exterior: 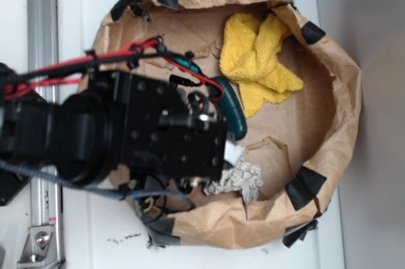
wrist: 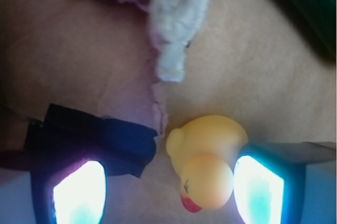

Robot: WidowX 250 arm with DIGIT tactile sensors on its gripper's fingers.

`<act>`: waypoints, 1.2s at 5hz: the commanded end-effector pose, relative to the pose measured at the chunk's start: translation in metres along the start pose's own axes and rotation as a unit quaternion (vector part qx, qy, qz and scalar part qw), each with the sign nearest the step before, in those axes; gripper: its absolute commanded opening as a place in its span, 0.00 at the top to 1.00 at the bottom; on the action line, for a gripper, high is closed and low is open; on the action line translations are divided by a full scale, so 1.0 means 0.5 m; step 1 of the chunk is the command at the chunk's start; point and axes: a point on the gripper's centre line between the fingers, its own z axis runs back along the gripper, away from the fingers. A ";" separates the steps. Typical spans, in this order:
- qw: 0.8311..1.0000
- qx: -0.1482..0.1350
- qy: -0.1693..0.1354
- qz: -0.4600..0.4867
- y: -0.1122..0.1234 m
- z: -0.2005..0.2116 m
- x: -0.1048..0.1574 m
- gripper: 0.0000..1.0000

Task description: Grab the yellow duck.

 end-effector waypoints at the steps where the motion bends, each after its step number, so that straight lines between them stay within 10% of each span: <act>1: 0.999 -0.034 -0.011 0.033 0.081 -0.015 -0.009 0.00; 2: 0.999 -0.030 -0.003 0.042 0.078 -0.024 -0.012 1.00; 6: 0.998 -0.027 -0.019 0.046 0.077 0.004 -0.005 1.00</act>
